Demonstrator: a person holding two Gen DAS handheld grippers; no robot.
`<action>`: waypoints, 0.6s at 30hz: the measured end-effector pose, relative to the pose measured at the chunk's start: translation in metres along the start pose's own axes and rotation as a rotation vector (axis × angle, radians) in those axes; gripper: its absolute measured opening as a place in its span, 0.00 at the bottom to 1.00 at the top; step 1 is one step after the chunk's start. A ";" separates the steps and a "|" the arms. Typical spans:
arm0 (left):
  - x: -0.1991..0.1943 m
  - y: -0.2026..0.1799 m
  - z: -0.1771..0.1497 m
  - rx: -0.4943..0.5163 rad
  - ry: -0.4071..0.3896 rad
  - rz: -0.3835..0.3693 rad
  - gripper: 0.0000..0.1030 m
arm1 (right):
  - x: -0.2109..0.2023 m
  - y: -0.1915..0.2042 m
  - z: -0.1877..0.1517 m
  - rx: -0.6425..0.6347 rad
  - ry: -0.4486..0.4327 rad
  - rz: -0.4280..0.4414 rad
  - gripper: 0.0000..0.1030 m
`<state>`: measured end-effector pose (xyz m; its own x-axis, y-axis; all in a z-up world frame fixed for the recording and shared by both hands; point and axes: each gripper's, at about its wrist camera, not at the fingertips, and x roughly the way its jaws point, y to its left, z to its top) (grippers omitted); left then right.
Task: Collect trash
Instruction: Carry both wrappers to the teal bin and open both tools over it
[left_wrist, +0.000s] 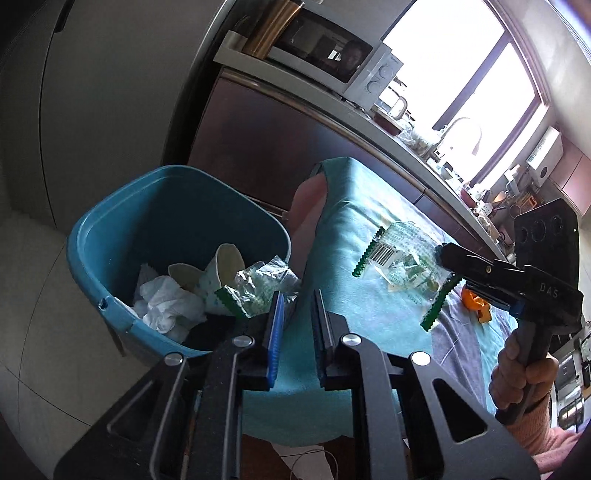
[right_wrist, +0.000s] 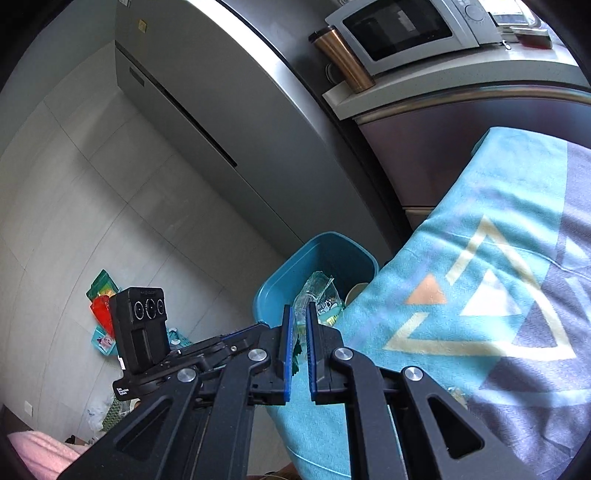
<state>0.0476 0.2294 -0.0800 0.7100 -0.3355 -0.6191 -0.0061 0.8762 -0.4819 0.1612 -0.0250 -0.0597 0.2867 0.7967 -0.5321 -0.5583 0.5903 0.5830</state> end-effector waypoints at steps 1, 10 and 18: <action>0.002 0.002 -0.001 -0.002 0.002 0.009 0.14 | 0.002 0.000 -0.001 0.004 0.005 -0.001 0.06; 0.004 0.015 -0.009 -0.010 -0.016 0.053 0.26 | 0.017 -0.001 -0.001 0.016 0.033 -0.014 0.06; 0.025 0.028 -0.008 -0.032 0.035 0.045 0.37 | 0.026 -0.004 -0.001 0.021 0.053 -0.021 0.06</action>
<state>0.0593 0.2426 -0.1140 0.6832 -0.3084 -0.6619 -0.0606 0.8794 -0.4723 0.1705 -0.0065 -0.0765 0.2564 0.7768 -0.5753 -0.5363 0.6094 0.5839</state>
